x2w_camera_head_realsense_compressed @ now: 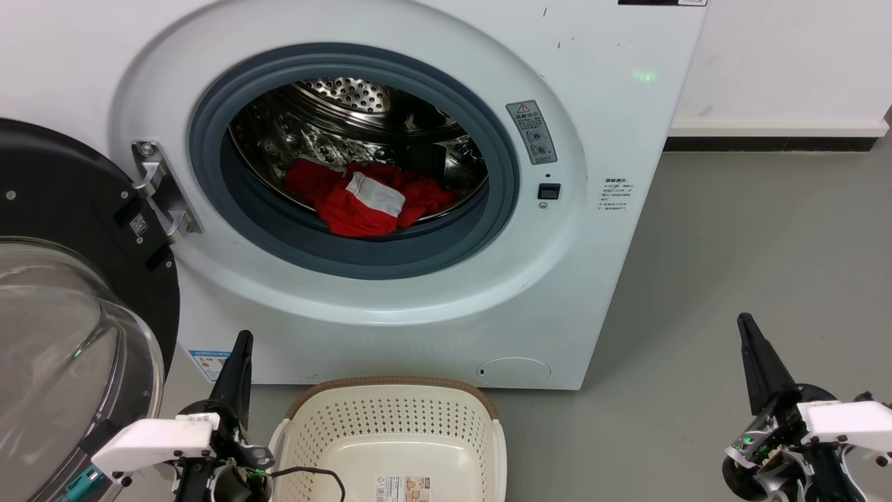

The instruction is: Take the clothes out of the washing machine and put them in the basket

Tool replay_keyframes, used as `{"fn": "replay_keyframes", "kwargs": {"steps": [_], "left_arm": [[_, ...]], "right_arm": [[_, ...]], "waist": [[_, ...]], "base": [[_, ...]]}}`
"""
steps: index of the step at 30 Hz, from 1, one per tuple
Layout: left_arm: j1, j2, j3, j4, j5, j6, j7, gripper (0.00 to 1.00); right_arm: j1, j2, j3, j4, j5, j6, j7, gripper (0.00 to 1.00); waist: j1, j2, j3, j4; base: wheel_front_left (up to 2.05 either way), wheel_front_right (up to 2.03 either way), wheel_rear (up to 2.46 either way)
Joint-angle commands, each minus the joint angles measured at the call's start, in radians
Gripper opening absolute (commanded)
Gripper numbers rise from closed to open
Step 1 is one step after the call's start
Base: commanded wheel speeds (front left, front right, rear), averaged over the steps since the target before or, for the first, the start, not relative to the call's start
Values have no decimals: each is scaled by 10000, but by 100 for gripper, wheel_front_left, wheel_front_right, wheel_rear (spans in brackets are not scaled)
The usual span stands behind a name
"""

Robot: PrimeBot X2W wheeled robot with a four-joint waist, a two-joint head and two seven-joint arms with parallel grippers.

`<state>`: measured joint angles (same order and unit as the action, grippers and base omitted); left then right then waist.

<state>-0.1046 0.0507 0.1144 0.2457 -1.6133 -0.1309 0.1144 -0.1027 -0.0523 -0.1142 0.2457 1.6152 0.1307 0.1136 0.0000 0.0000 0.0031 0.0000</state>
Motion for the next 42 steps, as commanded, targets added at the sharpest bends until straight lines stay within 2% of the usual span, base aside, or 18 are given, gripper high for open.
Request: {"fn": "replay_keyframes", "kwargs": {"steps": [1,12,13,28,34,42], "left_arm": [[-79,-17,14,3,9,-27,11,0],[-79,-17,14,3,9,-27,11,0],[15,-2,-4,31,0,2,0,100],[-239,2,-658,-102,780,2,-656,100],[-351,0,-856,-288,2061,2,-928,100],[-467,-1,-1044,-507,3593,1,-1260,100]], "right_arm": [[-130,31,8,15,-48,0,0,0],[-130,31,8,15,-48,0,0,0],[16,0,0,23,2,2,0,100],[286,4,141,-377,-676,0,-653,100],[356,5,154,-646,-1798,0,-925,100],[478,6,263,-1044,-3911,0,-1260,100]], "waist": [[0,0,0,0],[0,0,0,0],[0,0,0,0],[0,0,10,26],[0,0,8,68],[0,0,-14,136]], "base": [[0,0,0],[0,0,0],[0,0,0],[0,0,0],[0,0,0],[0,0,0]]}}
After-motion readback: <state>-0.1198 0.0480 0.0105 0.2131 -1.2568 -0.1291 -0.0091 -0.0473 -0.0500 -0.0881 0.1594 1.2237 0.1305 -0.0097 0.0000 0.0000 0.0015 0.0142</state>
